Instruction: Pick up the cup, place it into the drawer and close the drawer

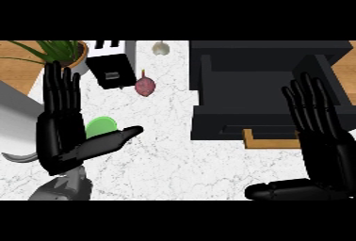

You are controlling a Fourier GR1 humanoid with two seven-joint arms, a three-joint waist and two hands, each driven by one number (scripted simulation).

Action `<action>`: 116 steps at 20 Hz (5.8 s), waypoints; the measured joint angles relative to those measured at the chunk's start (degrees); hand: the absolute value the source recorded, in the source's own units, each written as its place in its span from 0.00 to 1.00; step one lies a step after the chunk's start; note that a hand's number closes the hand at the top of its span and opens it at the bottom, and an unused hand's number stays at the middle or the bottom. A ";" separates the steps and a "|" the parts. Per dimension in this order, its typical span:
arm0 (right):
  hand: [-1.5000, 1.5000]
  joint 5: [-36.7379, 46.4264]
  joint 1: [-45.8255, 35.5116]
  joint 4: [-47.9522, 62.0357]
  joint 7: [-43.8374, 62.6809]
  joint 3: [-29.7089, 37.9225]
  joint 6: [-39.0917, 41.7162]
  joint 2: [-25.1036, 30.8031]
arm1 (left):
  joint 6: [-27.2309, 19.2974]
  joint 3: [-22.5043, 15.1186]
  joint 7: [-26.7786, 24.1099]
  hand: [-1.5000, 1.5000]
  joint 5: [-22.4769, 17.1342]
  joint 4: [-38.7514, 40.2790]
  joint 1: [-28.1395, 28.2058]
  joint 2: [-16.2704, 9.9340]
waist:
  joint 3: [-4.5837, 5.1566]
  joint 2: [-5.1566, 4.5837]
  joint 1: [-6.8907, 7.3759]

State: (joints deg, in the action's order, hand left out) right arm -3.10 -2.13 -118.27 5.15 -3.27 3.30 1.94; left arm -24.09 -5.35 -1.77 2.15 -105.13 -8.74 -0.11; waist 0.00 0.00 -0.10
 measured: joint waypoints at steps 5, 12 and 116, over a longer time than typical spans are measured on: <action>0.00 -2.81 -0.66 0.26 0.44 2.80 1.64 1.30 | -0.05 0.82 -0.38 0.00 -0.55 1.10 0.27 -0.24 | 0.00 0.01 0.04; 0.00 -3.38 -2.59 1.35 0.78 4.52 1.89 1.95 | -0.69 1.80 -1.73 0.00 -1.81 2.79 2.17 -0.43 | 0.00 0.01 0.09; 0.00 -5.54 -4.16 -1.66 6.23 6.48 3.57 2.80 | 34.22 16.74 -56.55 1.00 -18.39 74.02 -11.83 -7.50 | -0.01 0.16 0.35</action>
State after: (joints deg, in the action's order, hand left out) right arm -8.64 -6.29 -119.93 11.37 3.21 6.87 4.73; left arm 10.14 11.38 -58.31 -16.24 -31.11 -20.57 -7.62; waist -0.01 0.16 0.25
